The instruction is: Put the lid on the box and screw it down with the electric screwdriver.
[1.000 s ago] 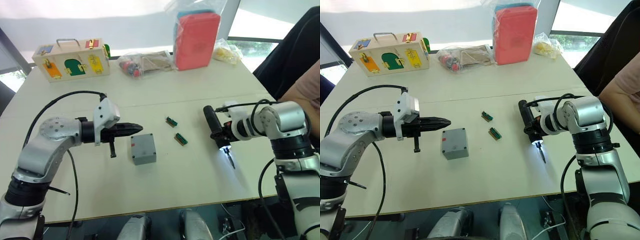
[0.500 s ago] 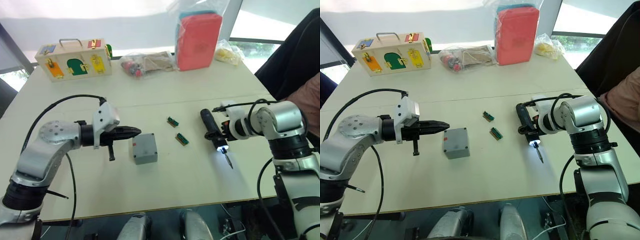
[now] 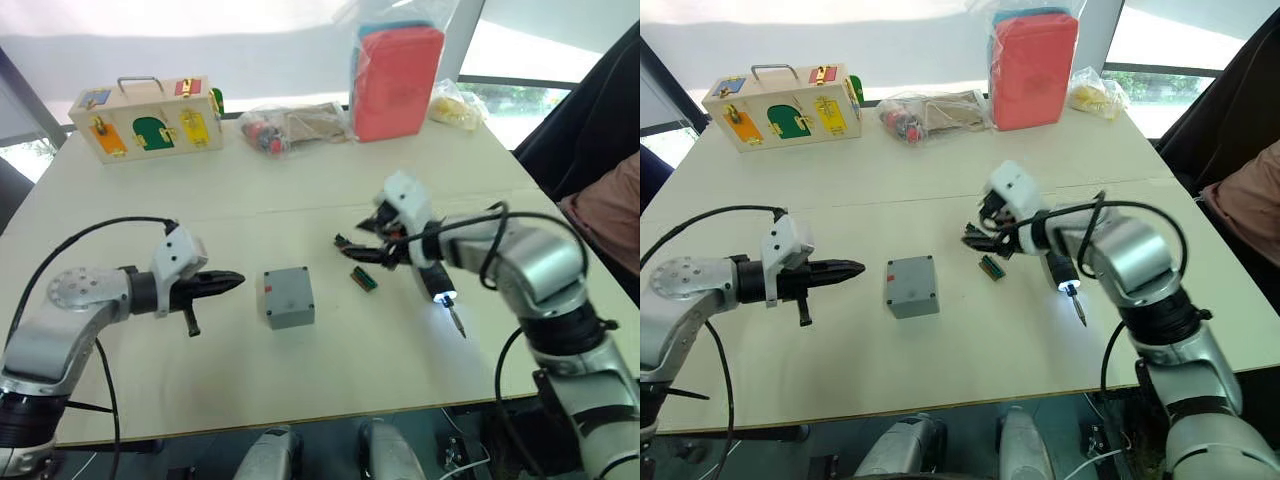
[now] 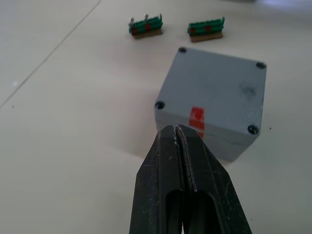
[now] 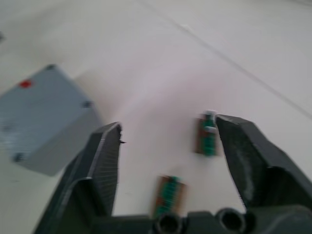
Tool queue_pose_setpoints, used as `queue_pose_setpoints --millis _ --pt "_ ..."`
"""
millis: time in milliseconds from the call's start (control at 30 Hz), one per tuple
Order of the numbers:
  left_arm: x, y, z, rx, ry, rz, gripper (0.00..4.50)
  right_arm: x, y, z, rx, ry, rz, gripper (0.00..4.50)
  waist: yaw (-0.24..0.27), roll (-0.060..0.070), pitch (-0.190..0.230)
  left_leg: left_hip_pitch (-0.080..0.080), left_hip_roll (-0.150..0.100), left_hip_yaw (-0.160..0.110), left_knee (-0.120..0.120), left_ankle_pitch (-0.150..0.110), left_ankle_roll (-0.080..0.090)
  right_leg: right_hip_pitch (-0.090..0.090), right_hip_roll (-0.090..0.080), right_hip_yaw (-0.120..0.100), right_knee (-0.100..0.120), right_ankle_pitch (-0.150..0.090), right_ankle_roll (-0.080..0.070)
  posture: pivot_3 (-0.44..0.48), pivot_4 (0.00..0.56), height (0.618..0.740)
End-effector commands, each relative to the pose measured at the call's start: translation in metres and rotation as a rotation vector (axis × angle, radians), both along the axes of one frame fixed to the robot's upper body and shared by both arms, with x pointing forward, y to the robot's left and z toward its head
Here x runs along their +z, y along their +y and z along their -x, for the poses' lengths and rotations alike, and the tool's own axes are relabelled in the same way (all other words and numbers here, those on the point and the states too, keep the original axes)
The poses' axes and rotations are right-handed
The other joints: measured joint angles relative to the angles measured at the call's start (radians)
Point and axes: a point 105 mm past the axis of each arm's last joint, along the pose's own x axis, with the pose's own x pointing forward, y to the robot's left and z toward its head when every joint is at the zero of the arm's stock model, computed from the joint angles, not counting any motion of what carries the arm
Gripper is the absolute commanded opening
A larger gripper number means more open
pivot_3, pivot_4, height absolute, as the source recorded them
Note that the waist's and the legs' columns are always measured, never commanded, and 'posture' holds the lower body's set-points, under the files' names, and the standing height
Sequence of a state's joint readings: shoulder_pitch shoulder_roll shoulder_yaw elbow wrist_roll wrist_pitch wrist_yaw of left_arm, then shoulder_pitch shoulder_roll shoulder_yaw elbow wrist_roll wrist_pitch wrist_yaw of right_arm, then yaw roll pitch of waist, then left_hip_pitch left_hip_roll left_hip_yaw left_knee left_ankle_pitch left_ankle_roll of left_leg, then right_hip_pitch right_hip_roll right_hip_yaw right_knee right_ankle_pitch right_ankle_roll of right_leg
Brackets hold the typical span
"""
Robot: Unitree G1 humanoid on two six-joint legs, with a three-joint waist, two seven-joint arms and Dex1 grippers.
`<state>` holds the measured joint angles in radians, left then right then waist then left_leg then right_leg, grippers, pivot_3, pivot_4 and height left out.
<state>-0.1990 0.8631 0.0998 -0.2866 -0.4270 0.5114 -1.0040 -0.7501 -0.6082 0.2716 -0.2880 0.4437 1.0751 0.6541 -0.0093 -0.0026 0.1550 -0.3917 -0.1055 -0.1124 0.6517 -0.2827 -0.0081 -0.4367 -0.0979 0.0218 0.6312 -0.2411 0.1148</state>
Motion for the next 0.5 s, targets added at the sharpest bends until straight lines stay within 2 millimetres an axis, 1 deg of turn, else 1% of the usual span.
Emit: queue_pose_setpoints --millis 33,67,100,133,233,433,500 --pt "0.002 -0.003 0.000 -0.009 -0.033 -0.002 0.00 -0.002 0.009 0.004 0.055 -0.032 -0.003 1.05 0.000 0.000 0.000 0.000 0.000 0.000 0.000 0.000 0.000 0.000 0.000 0.000 0.000 0.000 0.000 0.000 0.150 0.740" --pt "-0.001 -0.004 -0.001 -0.007 -0.029 0.001 0.00 -0.007 0.013 0.007 0.081 -0.016 -0.003 0.76 -0.001 0.000 0.000 0.000 0.000 0.000 0.000 0.000 0.000 0.000 0.000 0.000 0.000 0.000 0.000 0.000 0.150 0.740" --pt "-0.004 -0.005 -0.001 -0.010 -0.025 -0.002 0.00 -0.014 0.015 0.010 0.098 -0.007 0.004 0.20 -0.002 0.000 0.000 0.000 0.000 0.000 0.000 0.000 0.000 0.000 0.000 0.000 0.000 0.000 0.000 0.000 0.150 0.740" --pt "-0.009 -0.007 -0.002 -0.011 -0.021 -0.002 0.00 -0.021 0.019 0.012 0.111 0.005 0.008 0.02 -0.003 0.000 0.000 0.000 0.000 0.000 0.000 0.000 0.000 0.000 0.000 0.000 0.000 0.000 0.000 0.000 0.150 0.740" --pt "-0.016 -0.014 -0.007 -0.007 -0.016 0.023 0.00 -0.034 0.028 0.017 0.133 0.029 0.007 0.02 -0.005 0.000 0.000 0.000 0.000 0.000 -0.001 0.000 0.000 0.000 0.000 0.000 0.000 0.000 0.000 0.000 0.150 0.740" --pt "-0.029 -0.020 -0.017 -0.002 -0.007 0.027 0.00 -0.047 0.036 0.019 0.137 0.069 0.005 0.02 -0.004 0.000 0.000 0.000 0.000 0.000 -0.001 0.000 -0.001 -0.001 0.000 0.000 0.001 0.000 0.000 0.000 0.150 0.740" --pt "-0.030 -0.025 -0.022 -0.004 -0.012 0.032 0.00 -0.051 0.040 0.024 0.158 0.103 -0.003 0.02 -0.002 0.000 0.000 0.000 0.000 0.000 0.000 0.000 -0.001 -0.001 0.000 0.000 0.001 0.000 0.000 0.000 0.150 0.740"
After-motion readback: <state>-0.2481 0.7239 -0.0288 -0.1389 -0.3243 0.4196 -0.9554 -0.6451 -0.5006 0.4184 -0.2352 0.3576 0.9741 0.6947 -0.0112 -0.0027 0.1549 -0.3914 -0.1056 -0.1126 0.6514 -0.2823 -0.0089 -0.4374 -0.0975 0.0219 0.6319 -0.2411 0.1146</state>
